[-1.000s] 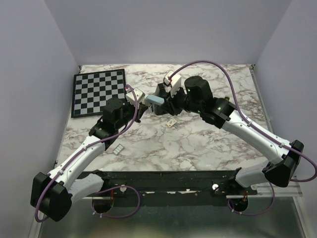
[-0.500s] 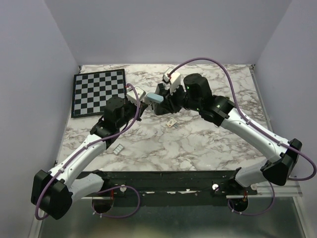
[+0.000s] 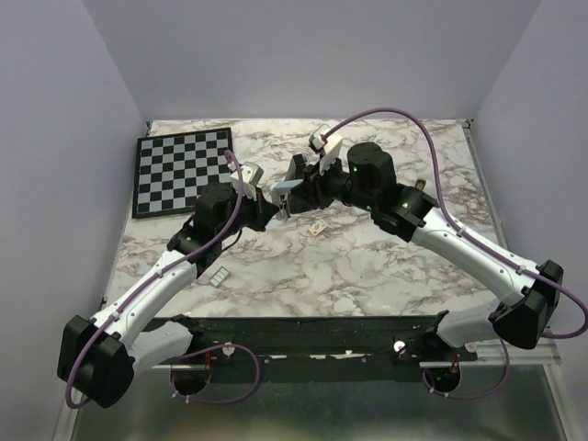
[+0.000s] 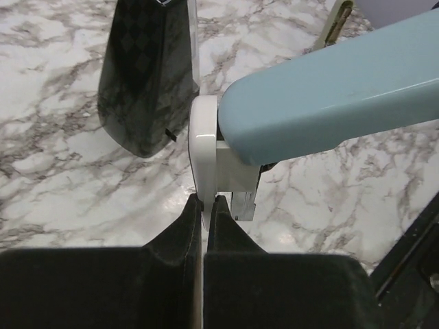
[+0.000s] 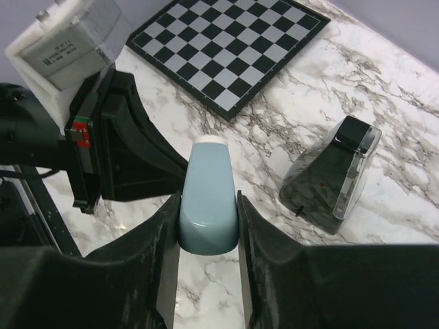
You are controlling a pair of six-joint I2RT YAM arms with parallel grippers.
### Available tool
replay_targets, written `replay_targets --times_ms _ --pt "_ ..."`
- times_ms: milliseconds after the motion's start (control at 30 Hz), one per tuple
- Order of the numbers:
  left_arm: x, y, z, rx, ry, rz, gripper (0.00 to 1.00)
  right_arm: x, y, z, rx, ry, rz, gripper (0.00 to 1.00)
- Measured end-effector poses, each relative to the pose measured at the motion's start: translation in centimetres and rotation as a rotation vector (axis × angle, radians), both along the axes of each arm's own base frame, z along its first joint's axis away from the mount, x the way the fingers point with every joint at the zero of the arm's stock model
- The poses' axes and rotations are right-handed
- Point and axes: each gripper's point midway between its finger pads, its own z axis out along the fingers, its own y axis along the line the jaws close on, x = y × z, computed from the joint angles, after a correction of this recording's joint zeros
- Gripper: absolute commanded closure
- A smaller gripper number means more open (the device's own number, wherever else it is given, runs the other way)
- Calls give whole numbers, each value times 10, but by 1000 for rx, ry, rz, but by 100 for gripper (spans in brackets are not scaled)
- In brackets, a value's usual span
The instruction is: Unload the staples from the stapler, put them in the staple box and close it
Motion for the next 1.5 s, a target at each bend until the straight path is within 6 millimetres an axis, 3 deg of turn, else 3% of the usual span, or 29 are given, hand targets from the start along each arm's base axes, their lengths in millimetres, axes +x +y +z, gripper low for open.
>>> replay_targets --times_ms 167,267,400,500,633,733,867,1067,1167,1300,1500 --pt "-19 -9 -22 -81 152 -24 100 3 0 14 81 -29 -17 32" --pt "-31 -12 -39 -126 279 -18 100 2 -4 28 136 -58 -27 25" --pt "-36 -17 -40 -182 363 -7 100 -5 -16 36 187 -63 -57 24" --pt "-36 -19 -39 -228 419 10 100 -14 -28 36 219 -64 -74 28" --pt "-30 -11 -36 -308 498 57 100 -29 -41 19 252 -48 -77 34" --pt "-23 -1 -33 -372 544 108 100 -37 -42 -13 260 4 -65 34" --pt "-24 0 -26 -426 584 119 100 -39 -28 -58 233 117 -65 33" --pt "-32 -2 -20 -457 600 96 100 -34 5 -83 240 213 -72 31" --pt "-35 -2 -18 -467 600 92 100 -28 25 -83 245 222 -83 31" --pt "-38 -2 -13 -475 590 81 100 -22 53 -70 256 205 -86 38" --pt "-43 0 -12 -482 583 76 100 -8 66 -63 256 181 -145 43"
